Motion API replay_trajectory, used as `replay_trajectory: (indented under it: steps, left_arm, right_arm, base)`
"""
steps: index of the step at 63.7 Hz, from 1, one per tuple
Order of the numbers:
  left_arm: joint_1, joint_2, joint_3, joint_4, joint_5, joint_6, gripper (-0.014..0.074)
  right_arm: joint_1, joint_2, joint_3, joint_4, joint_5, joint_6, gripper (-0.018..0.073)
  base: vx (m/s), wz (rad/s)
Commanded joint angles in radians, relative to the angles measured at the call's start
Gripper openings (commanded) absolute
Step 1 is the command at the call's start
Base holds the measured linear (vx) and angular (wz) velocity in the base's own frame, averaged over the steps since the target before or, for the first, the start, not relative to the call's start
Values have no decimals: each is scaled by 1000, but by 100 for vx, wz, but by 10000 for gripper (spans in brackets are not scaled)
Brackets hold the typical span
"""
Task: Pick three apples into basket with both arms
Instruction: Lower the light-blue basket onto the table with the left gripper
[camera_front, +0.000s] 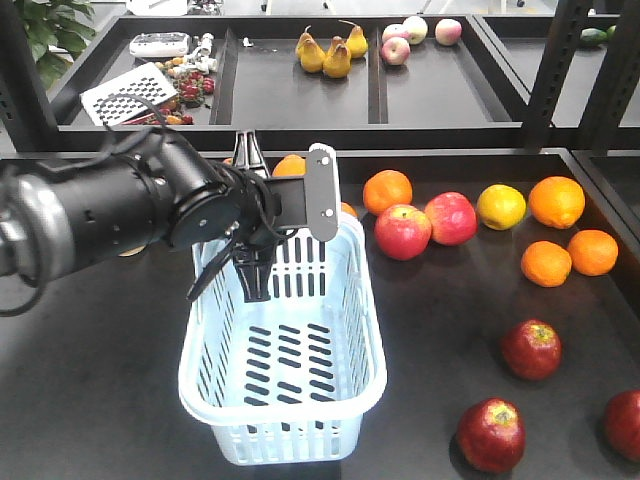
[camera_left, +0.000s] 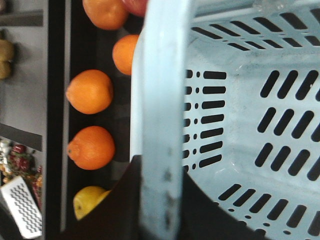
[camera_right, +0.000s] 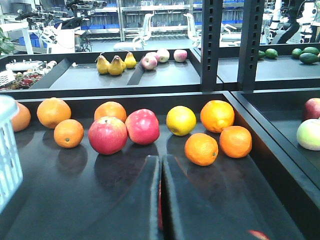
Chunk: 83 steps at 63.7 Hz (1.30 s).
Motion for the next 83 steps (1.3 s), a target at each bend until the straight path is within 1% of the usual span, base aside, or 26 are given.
replay_trajectory:
  steps: [1,8,17,27,35,43,54,57,64,83]
  left_arm:
    - [14,-24,-29,16,-105,-45,-6]
    - [25,4,-29,20,-160,-46,-6]
    - [25,31,-29,22,-195,-41,-6]
    - [25,55,-29,21,-212,-40,-6]
    - [25,67,-29,20,-215,2,-3]
    - [25,67,-29,19,-215,8,5]
    - [25,85,-29,-2,-210,8,45]
    - [25,91,-29,-16,-210,8,64]
    - [25,94,-29,-32,-208,9,141]
    - [16,83,-29,-52,-133,11,500]
  right_arm:
    - [-5,-14,11,0,-78,-1,-8]
    - [-5,-14,11,0,-78,-1,-8]
    - [-5,-14,11,0,-78,-1,-8]
    - [-5,-14,11,0,-78,-1,-8]
    - [-5,-14,11,0,-78,-1,-8]
    - [-5,-14,11,0,-78,-1,-8]
    - [-5,-14,11,0,-78,-1,-8]
    - [-5,-14,11,0,-78,-1,-8]
    - [-5,-14,11,0,-78,-1,-8]
    - [-5,-14,11,0,-78,-1,-8]
  base:
    - [0,0]
    - [0,0]
    - [0,0]
    - [0,0]
    - [0,0]
    - [0,0]
    - [0,0]
    - [0,0]
    - [0,0]
    - [0,0]
